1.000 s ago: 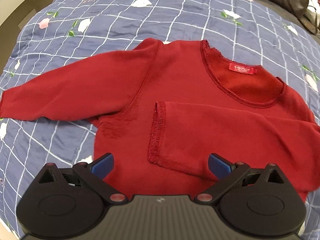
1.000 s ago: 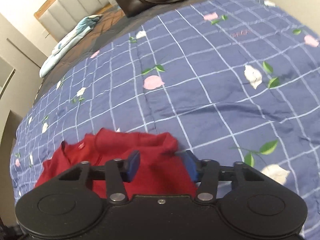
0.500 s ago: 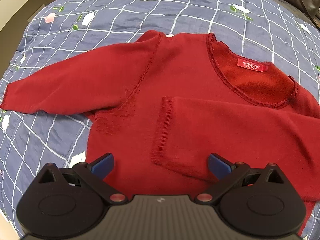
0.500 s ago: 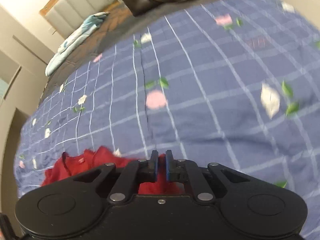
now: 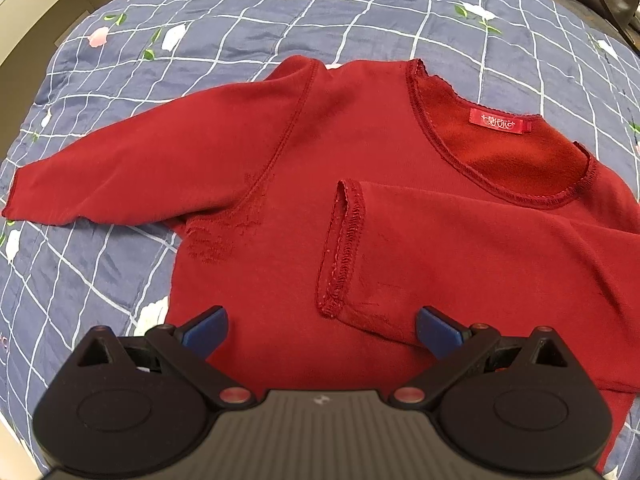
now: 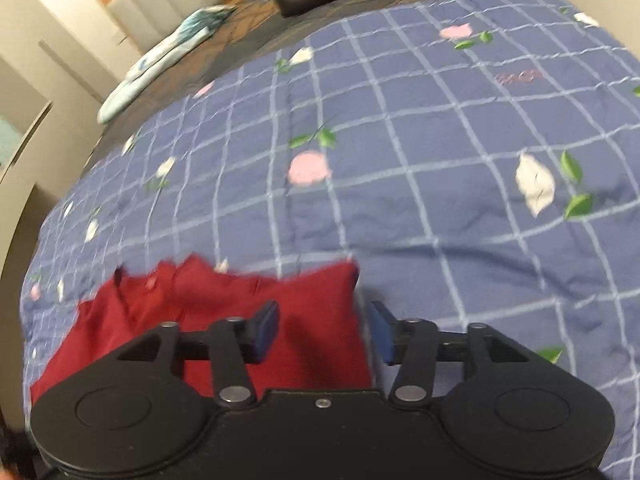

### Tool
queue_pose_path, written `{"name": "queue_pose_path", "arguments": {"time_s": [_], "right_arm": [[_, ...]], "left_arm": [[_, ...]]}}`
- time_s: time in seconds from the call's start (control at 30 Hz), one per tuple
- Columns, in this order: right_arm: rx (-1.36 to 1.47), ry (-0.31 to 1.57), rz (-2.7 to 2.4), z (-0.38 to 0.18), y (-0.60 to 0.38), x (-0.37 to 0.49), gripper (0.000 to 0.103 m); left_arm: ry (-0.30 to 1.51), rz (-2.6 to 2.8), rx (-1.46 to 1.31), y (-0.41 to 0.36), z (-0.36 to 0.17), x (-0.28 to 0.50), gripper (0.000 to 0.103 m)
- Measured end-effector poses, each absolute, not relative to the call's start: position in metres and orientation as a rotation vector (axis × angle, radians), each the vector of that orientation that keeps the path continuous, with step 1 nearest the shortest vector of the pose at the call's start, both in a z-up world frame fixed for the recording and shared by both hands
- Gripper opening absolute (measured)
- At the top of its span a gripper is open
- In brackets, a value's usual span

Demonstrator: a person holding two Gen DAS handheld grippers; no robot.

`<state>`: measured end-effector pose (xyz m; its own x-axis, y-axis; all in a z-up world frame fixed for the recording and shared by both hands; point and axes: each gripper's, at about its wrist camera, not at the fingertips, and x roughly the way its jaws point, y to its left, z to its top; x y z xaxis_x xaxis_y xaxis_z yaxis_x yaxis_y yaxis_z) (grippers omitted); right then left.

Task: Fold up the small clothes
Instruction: 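Lay the sleeve on the body, press it flat, open the right gripper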

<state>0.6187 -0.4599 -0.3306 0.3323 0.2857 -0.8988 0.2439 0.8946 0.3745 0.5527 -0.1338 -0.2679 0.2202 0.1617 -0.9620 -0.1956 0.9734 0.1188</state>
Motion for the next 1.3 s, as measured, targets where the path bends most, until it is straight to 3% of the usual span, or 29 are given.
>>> {"name": "queue_pose_path", "arguments": {"time_s": [0.1, 0.17, 0.23, 0.33, 0.47, 0.6, 0.67, 0.77, 0.83, 1.03, 1.3], "right_arm": [[0.486, 1.309, 0.056, -0.343, -0.453, 0.605, 0.06], [0.485, 1.352, 0.055, -0.353, -0.45, 0.597, 0.055], [0.496, 1.388, 0.048, -0.36, -0.449, 0.59, 0.023], [0.64, 1.397, 0.002, -0.357, -0.46, 0.582, 0.013], [1.011, 1.414, -0.161, -0.358, -0.49, 0.565, 0.011], [0.87, 1.461, -0.194, -0.36, -0.487, 0.57, 0.011], [0.845, 1.467, -0.199, -0.359, -0.485, 0.571, 0.019], [0.78, 1.442, -0.206, -0.342, -0.48, 0.57, 0.04], [0.762, 1.417, -0.167, -0.326, -0.478, 0.562, 0.062], [0.641, 1.353, -0.036, -0.265, -0.467, 0.516, 0.098], [0.498, 1.303, -0.048, -0.191, -0.437, 0.429, 0.102]], "left_arm": [[1.325, 0.248, -0.047, -0.134, -0.265, 0.548, 0.103], [1.325, 0.25, -0.053, -0.135, -0.263, 0.545, 0.103], [1.325, 0.249, -0.06, -0.135, -0.26, 0.54, 0.103], [1.32, 0.254, -0.074, -0.134, -0.253, 0.533, 0.103], [1.318, 0.272, -0.123, -0.13, -0.242, 0.522, 0.103], [1.322, 0.298, -0.169, -0.127, -0.228, 0.508, 0.102], [1.314, 0.305, -0.18, -0.125, -0.217, 0.5, 0.102], [1.296, 0.309, -0.182, -0.124, -0.197, 0.487, 0.103], [1.286, 0.318, -0.186, -0.122, -0.179, 0.476, 0.102], [1.172, 0.341, -0.231, -0.108, -0.097, 0.438, 0.103], [1.143, 0.283, -0.181, -0.088, -0.036, 0.407, 0.103]]}}
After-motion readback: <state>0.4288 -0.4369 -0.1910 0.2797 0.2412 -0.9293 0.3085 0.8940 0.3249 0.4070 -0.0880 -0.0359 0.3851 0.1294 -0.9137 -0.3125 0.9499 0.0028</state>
